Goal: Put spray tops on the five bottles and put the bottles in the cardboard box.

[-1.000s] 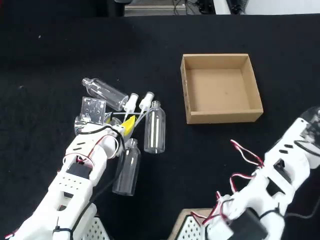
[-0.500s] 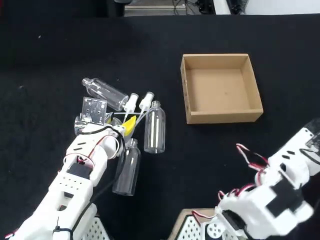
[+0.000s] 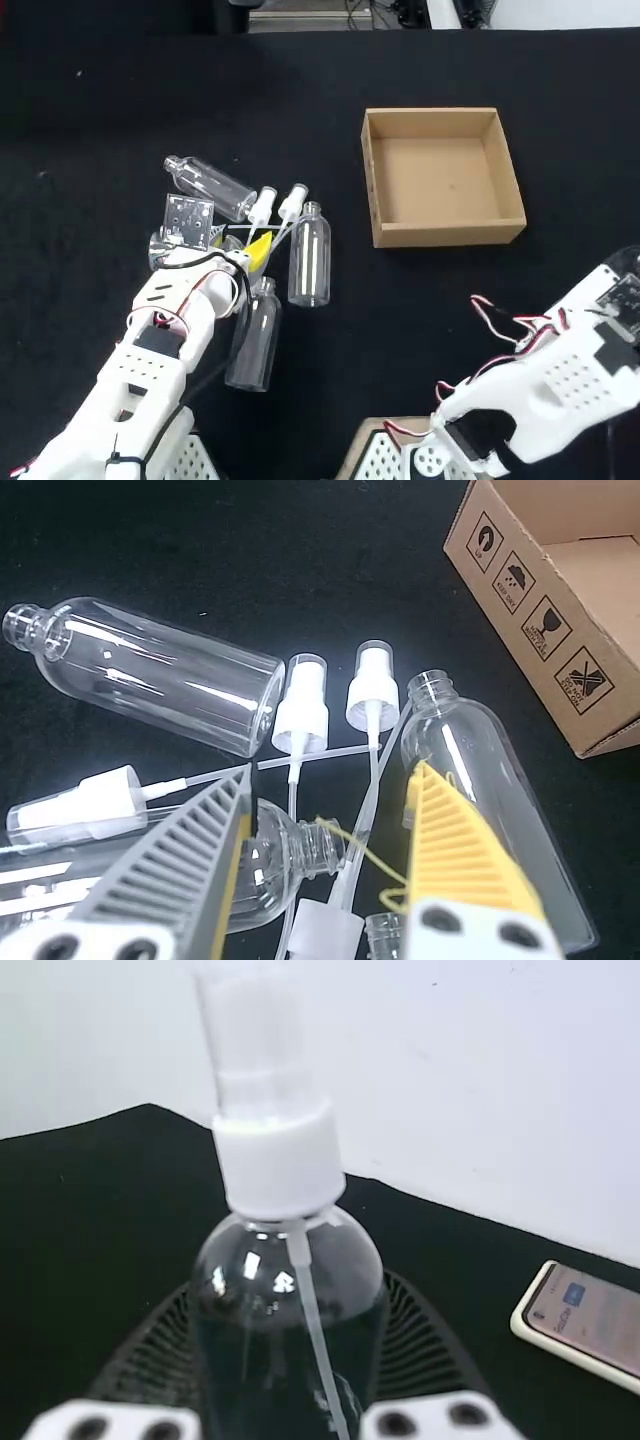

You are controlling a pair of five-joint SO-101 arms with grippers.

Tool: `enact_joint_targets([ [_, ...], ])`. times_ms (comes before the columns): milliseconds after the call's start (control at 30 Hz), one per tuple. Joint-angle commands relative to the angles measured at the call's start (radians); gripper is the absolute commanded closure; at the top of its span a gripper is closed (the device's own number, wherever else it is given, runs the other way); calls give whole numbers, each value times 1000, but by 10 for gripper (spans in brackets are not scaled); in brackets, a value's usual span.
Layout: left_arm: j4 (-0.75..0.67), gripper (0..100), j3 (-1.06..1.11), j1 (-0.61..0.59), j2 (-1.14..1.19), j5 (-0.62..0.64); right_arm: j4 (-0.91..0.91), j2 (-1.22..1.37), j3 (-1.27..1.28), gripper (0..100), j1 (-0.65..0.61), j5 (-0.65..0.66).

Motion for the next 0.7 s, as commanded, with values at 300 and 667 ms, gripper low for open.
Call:
enact_joint_targets([
  [300, -25, 758, -16, 8, -14, 0, -64, 51, -38, 819, 11, -3],
  [667, -25, 758, -16, 8, -14, 0, -69, 45, -2, 668, -26, 104],
])
